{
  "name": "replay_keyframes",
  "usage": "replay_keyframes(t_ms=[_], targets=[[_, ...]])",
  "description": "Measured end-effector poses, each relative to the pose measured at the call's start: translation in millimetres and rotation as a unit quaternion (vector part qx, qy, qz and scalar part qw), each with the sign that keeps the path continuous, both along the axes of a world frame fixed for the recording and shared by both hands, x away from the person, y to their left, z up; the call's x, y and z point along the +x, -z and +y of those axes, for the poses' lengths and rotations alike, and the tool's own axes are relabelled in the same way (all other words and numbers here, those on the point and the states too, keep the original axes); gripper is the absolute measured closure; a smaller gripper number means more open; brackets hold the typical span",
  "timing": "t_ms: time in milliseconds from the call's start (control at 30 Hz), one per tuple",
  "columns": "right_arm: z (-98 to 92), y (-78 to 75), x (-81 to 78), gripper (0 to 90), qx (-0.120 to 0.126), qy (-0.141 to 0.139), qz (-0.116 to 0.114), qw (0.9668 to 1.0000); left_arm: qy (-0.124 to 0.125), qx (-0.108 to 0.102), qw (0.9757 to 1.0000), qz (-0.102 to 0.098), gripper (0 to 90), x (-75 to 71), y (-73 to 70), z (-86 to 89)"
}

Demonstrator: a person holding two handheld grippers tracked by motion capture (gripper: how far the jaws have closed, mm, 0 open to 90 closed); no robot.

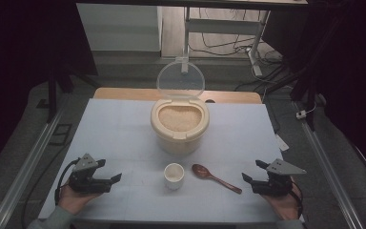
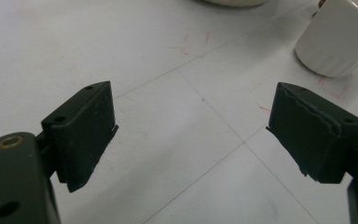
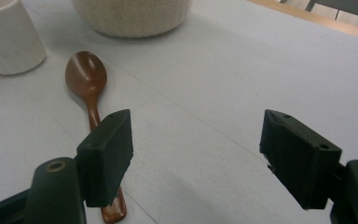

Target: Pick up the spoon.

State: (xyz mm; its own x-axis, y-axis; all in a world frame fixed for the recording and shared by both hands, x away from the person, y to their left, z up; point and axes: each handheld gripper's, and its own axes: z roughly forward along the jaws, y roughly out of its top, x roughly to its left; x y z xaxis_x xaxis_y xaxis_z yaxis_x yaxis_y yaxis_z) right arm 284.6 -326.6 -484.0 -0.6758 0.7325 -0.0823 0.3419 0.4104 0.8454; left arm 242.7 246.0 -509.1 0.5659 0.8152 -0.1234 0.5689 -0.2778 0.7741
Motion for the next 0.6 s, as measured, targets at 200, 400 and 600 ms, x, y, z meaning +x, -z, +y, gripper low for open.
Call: replay_keyframes(t_ms=[200,400,600], targets=[[-1.4,-1.3,-0.3,27.1,0.001,0.001,0.003,1.0000,0.002,0.003,1.0000,0.002,14.4,-0.1,0.1,-0.7],[1.3,-1.5,0.0,28.0,-0.009,-0.003,0.004,0.9999,0.002,0.005,1.0000,0.005,14.5,0.5,0.8,-0.3],[3.0,-3.3,0.0,29.2,-0.011,-0.006,0.004,0.9999,0.005,0.009,0.9999,0.009,14.4,0.7,1.9,-1.5]])
